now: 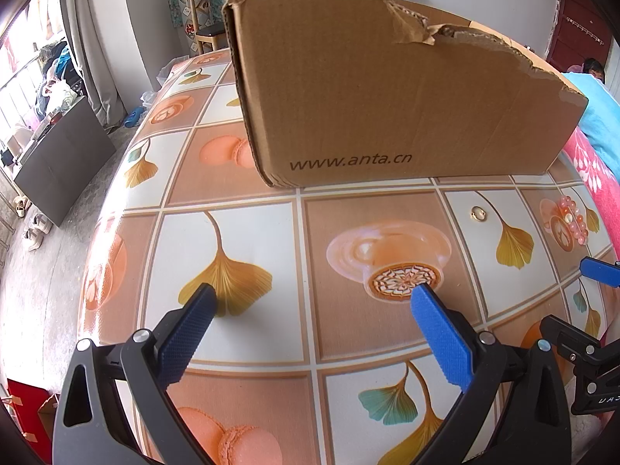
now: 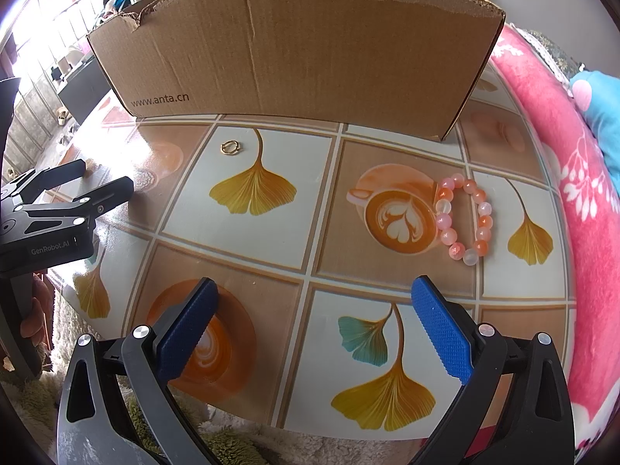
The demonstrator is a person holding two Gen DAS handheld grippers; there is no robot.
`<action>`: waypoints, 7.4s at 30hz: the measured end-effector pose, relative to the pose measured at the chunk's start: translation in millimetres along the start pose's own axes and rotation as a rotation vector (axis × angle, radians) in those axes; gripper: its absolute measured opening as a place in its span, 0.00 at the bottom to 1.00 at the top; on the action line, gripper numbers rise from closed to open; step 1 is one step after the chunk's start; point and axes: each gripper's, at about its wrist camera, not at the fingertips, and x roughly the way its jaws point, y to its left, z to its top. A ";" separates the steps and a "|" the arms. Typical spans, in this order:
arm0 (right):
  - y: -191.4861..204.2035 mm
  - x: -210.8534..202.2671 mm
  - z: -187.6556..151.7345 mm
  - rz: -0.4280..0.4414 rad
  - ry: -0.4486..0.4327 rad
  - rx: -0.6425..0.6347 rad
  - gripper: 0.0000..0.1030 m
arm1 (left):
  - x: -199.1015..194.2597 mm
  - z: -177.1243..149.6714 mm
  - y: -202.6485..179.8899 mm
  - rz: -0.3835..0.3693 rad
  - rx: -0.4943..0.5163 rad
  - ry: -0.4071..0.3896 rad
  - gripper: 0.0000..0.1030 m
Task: Organize jewelry
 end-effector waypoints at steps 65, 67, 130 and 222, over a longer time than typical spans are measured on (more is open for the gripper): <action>3.4 -0.6 -1.3 -0.001 -0.003 0.003 0.92 | 1.9 0.4 0.3 -0.004 0.005 0.003 0.96; 3.4 -0.7 -1.4 -0.001 -0.003 0.002 0.92 | 2.1 0.5 0.2 -0.004 0.005 0.002 0.96; -105.3 -16.1 4.9 0.149 -0.195 0.324 0.72 | 15.0 33.7 -95.1 -0.240 0.299 -0.088 0.12; -99.7 -121.5 80.6 0.405 -0.354 0.248 0.07 | -116.3 54.1 -34.4 -0.382 0.143 -0.293 0.10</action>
